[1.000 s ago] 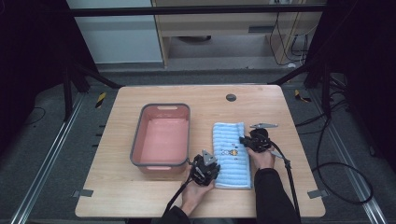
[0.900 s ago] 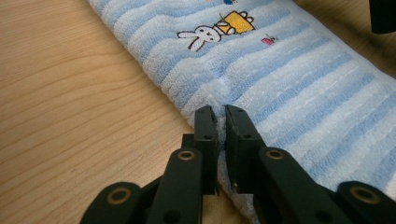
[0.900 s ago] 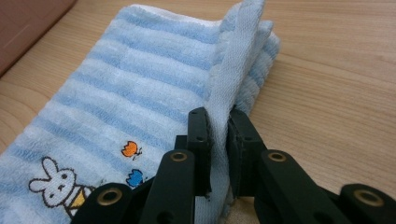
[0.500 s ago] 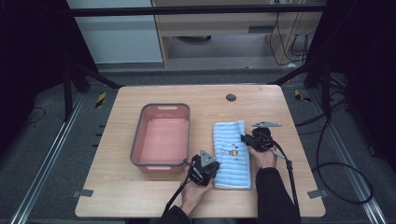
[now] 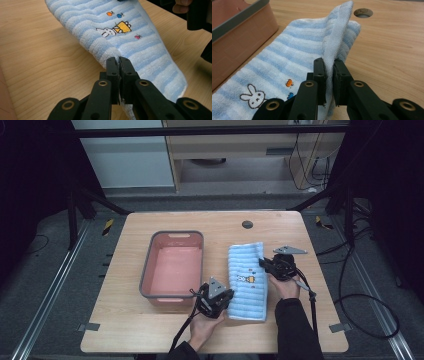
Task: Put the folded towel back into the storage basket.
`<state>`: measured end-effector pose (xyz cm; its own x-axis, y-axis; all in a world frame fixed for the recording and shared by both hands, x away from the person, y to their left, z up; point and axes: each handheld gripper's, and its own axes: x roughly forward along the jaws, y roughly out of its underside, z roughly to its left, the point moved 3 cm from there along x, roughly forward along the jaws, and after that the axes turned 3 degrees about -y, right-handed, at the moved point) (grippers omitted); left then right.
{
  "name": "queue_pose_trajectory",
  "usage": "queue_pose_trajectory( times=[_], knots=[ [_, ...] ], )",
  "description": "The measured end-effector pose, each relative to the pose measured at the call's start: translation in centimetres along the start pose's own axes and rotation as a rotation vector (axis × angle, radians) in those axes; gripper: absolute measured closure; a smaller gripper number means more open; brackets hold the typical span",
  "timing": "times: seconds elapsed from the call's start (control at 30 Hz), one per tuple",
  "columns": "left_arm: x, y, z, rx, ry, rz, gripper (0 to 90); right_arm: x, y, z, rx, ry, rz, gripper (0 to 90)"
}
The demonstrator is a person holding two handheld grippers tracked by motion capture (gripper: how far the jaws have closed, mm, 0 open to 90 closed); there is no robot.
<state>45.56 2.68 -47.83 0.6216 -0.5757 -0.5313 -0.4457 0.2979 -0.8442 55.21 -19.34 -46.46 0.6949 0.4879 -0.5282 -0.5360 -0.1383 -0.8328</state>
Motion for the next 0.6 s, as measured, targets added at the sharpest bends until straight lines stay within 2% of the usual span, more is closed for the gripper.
queue_pose_trajectory(
  times=[0.3,0.6],
  knots=[
    [-1.1,-1.2,-0.3,0.02,-0.01,-0.029,87.0,-1.2,-1.2,0.5,-0.003,0.003,-0.057,82.6],
    [-2.6,-2.6,-0.1,0.028,-0.014,-0.063,87.0,-2.3,-2.8,1.4,-0.014,0.003,-0.098,82.7]
  ],
)
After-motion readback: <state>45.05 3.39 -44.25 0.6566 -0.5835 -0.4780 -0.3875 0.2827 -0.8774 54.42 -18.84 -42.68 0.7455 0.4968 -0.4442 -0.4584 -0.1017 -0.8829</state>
